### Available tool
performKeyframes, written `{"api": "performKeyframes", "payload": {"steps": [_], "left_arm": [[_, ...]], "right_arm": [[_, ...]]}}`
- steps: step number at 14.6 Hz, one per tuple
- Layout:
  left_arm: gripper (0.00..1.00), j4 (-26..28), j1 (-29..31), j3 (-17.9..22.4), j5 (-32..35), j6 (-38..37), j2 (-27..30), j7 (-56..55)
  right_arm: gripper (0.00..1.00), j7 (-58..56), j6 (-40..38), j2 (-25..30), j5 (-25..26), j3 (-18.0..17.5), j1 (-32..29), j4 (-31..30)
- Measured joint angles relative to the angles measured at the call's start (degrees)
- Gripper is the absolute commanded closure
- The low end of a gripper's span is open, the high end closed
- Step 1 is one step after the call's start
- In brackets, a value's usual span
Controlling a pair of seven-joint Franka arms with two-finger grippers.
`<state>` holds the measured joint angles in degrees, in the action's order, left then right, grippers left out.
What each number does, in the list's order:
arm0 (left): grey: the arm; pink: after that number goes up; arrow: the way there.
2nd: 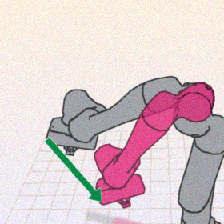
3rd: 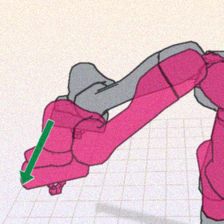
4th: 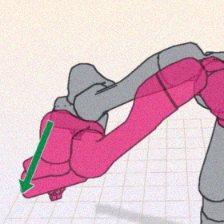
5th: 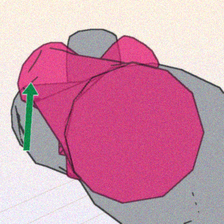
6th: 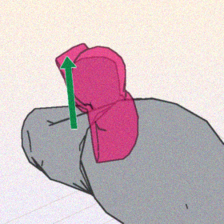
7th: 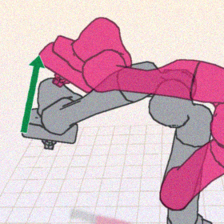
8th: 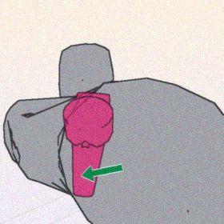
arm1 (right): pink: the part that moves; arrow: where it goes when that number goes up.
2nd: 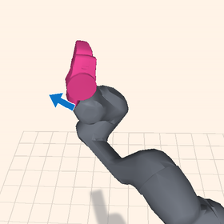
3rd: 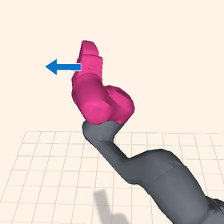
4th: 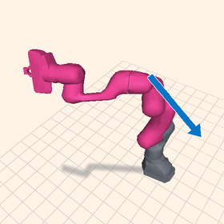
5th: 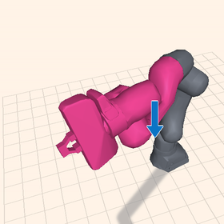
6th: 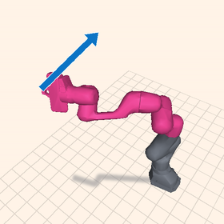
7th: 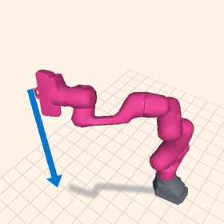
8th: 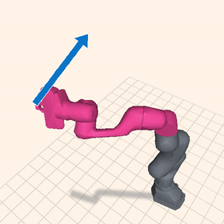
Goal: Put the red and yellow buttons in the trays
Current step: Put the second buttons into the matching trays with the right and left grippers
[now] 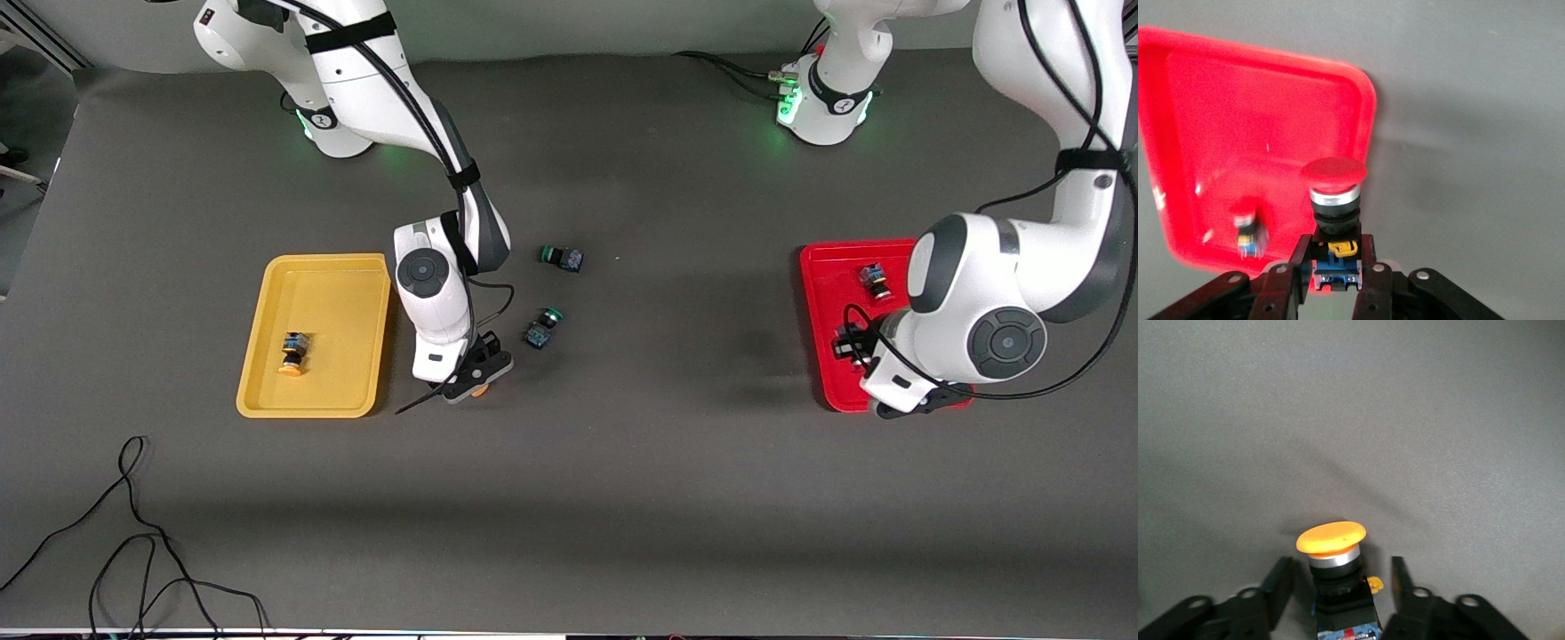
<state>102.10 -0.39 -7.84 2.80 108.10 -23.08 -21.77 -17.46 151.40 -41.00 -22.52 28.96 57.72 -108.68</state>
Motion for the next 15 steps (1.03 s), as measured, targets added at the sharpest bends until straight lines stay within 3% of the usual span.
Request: {"api": "performKeyframes", "payload": {"steps": [4,8,10,11,13,15], "left_arm": [[1.00,7.5,2.8,0.0,1.1,8.9,0.0,4.4],[1.00,12.6,4.1,0.0,2.9,16.2,0.1,6.1],[1.00,15.5,4.1,0.0,3.6,19.1,0.1,6.1],[0.62,16.2,4.2,0.0,3.7,19.3,0.2,6.1],[0.01,16.4,4.4,0.0,3.8,19.2,0.5,6.2],[0.01,16.1,4.6,0.0,3.9,18.3,1.3,6.3]], "right_arm": [[0.89,0.0,-4.4,0.6,-1.8,0.2,-0.9,1.4],[0.89,1.3,-20.8,4.8,-3.4,1.5,-4.1,8.6],[0.89,4.8,-28.5,7.6,-3.4,3.9,-4.8,11.4],[0.89,7.1,-32.4,8.7,-3.4,5.6,-4.8,12.8],[0.89,10.1,-38.6,10.2,-3.3,9.4,-4.8,14.8],[0.89,10.5,-41.8,10.5,-3.3,14.3,-5.0,14.9]]}}
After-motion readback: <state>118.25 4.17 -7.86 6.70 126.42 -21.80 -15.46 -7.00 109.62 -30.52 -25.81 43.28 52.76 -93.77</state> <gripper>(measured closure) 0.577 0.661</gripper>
